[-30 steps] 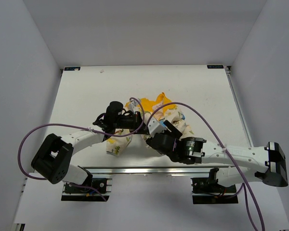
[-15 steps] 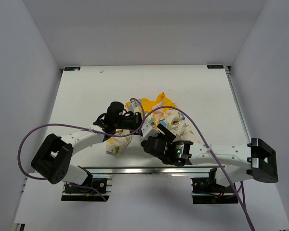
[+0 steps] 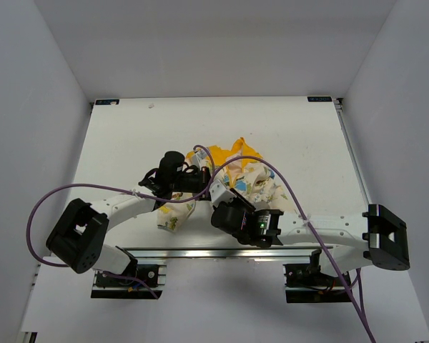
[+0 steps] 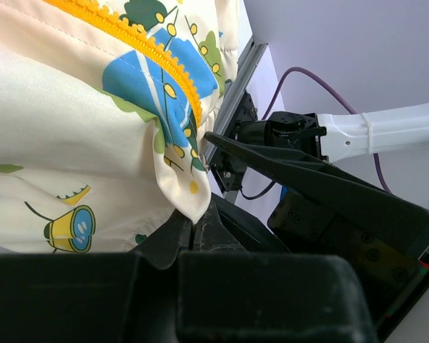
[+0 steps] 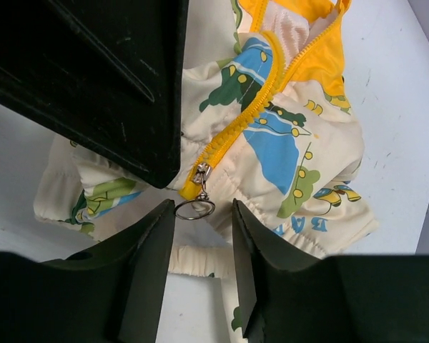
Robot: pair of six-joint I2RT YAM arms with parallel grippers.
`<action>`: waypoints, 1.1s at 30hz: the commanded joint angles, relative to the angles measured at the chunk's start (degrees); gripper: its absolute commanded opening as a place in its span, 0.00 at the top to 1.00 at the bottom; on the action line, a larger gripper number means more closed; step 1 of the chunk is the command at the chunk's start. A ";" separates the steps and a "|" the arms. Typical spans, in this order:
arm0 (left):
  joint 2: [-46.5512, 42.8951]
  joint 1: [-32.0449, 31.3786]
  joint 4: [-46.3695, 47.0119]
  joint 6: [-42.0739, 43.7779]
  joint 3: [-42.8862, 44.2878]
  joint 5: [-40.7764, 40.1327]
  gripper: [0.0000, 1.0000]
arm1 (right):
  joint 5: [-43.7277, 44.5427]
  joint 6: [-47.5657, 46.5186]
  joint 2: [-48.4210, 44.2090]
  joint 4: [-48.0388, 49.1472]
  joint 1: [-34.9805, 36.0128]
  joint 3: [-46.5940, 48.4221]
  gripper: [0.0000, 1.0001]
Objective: Zip up the jacket
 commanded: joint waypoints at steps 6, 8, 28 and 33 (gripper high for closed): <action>-0.68 -0.59 -0.69 1.55 2.66 1.15 1.00 | 0.87 1.01 -2.13 1.76 0.25 0.56 0.71; -0.60 -0.59 -0.96 1.82 2.84 1.33 1.00 | -0.36 1.01 -3.09 1.41 0.25 0.56 0.74; -1.83 -2.61 -9.39 8.32 5.30 2.12 1.00 | -11.00 -4.96 -7.14 2.81 -4.85 1.00 1.00; -0.95 -2.79 -14.49 10.69 6.26 2.12 1.00 | -4.79 -8.19 -6.88 6.06 -5.46 1.00 1.00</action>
